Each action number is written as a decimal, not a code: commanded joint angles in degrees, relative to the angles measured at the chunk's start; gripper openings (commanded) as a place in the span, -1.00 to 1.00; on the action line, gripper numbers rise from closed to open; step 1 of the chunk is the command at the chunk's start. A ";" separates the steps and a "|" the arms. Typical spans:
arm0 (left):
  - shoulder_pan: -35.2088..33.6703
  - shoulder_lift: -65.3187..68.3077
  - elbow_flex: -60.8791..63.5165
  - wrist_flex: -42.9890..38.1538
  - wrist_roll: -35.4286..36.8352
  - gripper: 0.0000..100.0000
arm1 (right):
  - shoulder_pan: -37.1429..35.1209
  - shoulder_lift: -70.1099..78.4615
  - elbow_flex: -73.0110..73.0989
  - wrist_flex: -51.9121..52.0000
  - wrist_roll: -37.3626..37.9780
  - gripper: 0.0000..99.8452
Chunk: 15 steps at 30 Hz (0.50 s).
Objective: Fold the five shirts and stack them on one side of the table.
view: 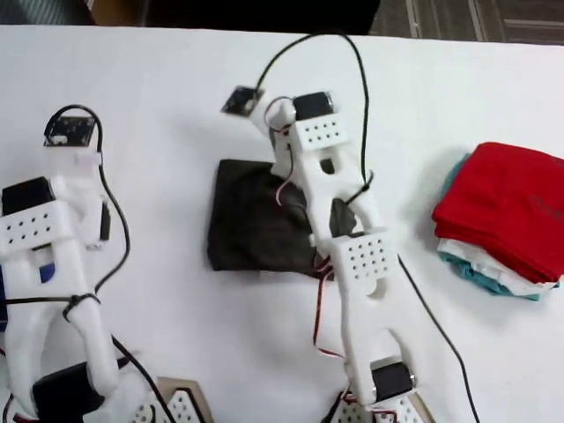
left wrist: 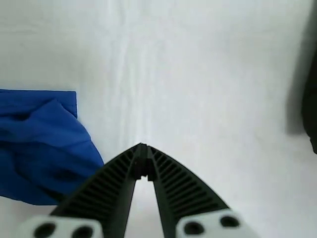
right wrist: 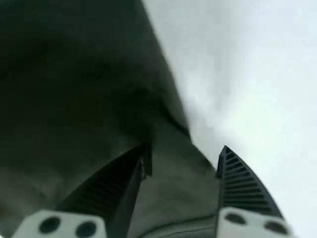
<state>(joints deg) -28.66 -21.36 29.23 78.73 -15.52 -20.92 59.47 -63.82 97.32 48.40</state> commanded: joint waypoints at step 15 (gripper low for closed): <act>-0.62 -2.46 -0.22 -0.44 -0.26 -0.94 | -3.65 -4.88 18.11 0.40 13.71 -0.48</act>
<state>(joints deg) -28.66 -21.54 29.23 78.73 -15.52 -23.82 56.13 -47.82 96.88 61.67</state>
